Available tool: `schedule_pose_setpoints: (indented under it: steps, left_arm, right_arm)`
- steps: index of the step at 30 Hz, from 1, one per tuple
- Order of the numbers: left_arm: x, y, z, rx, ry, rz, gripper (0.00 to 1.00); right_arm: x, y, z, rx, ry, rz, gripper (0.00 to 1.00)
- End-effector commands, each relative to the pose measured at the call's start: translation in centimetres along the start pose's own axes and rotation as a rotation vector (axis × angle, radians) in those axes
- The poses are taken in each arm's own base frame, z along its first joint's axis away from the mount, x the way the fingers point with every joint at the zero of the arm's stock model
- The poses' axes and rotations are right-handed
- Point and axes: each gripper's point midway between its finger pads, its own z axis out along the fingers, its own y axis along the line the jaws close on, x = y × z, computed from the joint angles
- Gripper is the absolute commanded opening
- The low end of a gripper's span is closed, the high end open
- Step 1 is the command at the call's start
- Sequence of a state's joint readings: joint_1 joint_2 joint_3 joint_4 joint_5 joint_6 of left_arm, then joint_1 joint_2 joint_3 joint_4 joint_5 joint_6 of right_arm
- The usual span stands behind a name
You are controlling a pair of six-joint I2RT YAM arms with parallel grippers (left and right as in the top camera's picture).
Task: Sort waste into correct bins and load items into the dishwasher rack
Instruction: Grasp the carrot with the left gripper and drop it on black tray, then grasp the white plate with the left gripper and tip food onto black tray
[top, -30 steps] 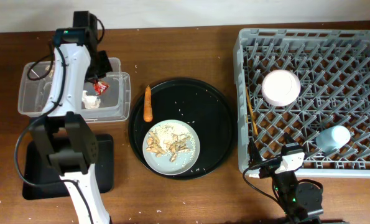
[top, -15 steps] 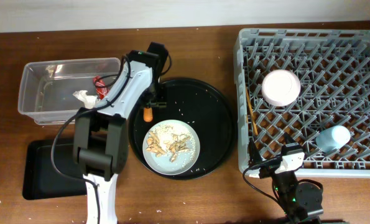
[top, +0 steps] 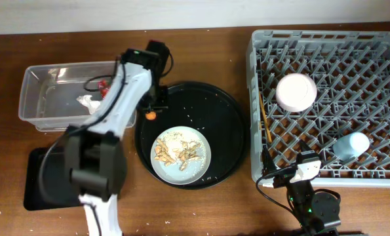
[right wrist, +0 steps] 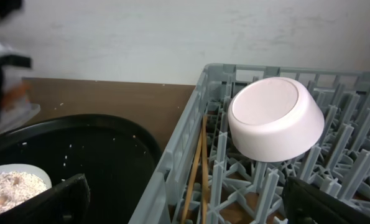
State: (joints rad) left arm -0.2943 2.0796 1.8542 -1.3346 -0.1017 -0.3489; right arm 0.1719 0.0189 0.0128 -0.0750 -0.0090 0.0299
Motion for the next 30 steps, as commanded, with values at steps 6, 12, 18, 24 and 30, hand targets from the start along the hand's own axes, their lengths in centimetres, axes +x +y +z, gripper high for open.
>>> schedule_pose_setpoints:
  steps: [6, 12, 18, 24, 30]
  left_arm:
    - [10.1, 13.5, -6.2, -0.234, 0.124, -0.547, 0.0]
    - [15.9, 18.0, 3.1, -0.051, 0.177, -0.936, 0.02]
    - [16.2, 17.1, 6.3, 0.124, 0.182, -0.989, 0.49]
    - [11.7, 15.0, -1.5, 0.23, 0.024, -0.781, 0.58]
    - [10.5, -5.3, -2.1, 0.238, -0.175, 0.199, 0.55]
  right_arm:
    - [0.3, 0.3, 0.0, -0.014, 0.005, 0.011, 0.98]
    - [0.3, 0.3, 0.0, -0.014, 0.005, 0.011, 0.98]
    - [0.3, 0.3, 0.0, -0.014, 0.005, 0.011, 0.98]
    - [0.3, 0.3, 0.0, -0.014, 0.005, 0.011, 0.98]
    - [0.3, 0.3, 0.0, -0.014, 0.005, 0.011, 0.98]
